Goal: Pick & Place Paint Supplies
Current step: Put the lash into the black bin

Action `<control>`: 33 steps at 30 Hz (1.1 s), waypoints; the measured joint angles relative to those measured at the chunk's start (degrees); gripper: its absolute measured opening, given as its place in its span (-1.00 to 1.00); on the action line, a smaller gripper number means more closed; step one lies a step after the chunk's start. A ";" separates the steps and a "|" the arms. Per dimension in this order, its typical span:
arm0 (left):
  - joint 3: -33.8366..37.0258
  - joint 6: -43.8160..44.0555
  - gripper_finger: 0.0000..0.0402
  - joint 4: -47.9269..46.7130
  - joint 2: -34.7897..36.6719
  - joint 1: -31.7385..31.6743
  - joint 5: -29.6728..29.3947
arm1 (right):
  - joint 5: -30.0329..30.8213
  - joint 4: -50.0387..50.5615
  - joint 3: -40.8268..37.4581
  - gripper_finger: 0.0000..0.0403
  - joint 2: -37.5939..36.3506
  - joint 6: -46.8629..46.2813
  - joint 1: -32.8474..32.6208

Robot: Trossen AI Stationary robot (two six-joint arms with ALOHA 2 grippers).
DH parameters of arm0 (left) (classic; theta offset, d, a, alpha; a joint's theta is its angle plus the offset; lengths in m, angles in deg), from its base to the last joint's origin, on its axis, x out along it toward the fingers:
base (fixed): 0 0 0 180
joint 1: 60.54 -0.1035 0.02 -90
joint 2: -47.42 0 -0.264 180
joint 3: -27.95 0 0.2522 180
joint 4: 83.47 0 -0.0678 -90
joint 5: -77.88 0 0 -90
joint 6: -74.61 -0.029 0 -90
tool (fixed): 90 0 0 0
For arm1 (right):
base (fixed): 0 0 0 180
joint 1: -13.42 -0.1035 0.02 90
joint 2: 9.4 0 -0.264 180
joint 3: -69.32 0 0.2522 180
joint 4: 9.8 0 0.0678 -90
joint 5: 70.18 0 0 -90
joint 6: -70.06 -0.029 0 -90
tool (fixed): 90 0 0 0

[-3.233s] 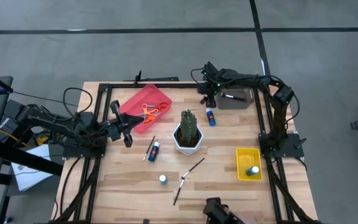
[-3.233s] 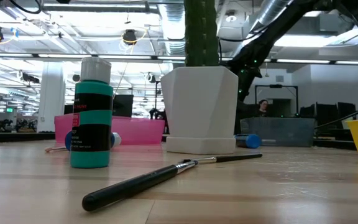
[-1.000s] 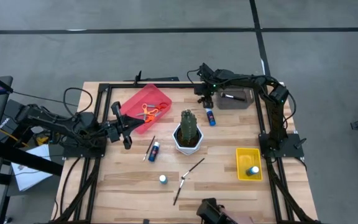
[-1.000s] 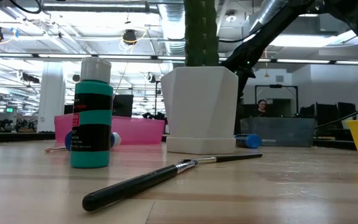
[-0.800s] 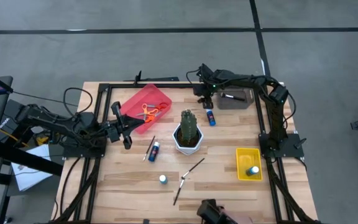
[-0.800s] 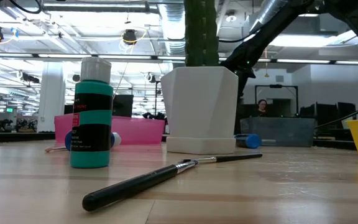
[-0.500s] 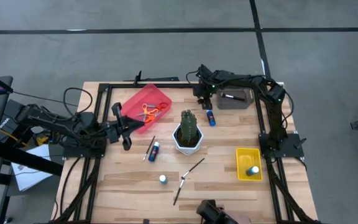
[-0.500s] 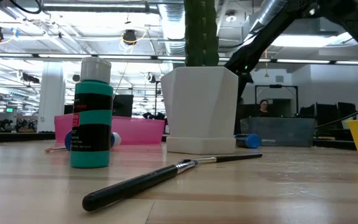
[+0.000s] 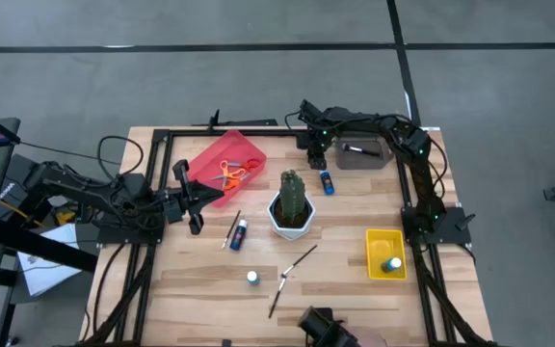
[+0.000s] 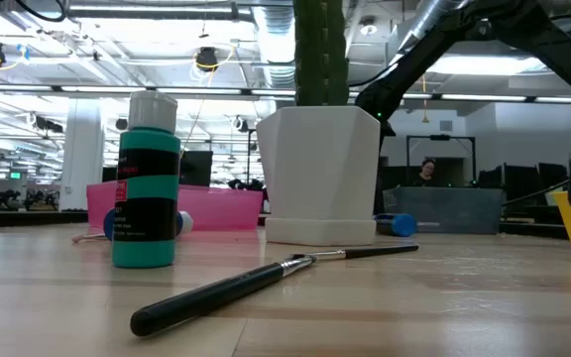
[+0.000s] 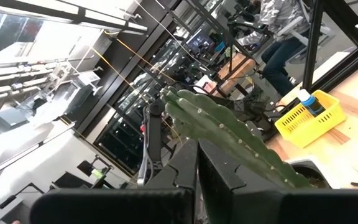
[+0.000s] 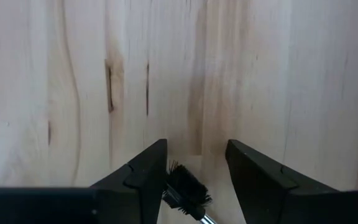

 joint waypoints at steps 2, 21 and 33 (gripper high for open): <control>0.00 -0.01 -0.97 -0.43 0.00 -0.02 0.00 | -0.02 -0.13 -0.06 -0.18 -0.24 0.56 -0.12; 0.00 1.50 -0.97 -1.02 0.02 -0.02 0.02 | 0.38 1.16 -4.25 -0.18 -6.35 6.16 1.96; 0.00 1.52 -0.97 -0.54 0.00 -0.03 0.06 | 2.09 -7.42 -9.49 -0.18 -6.53 8.37 1.57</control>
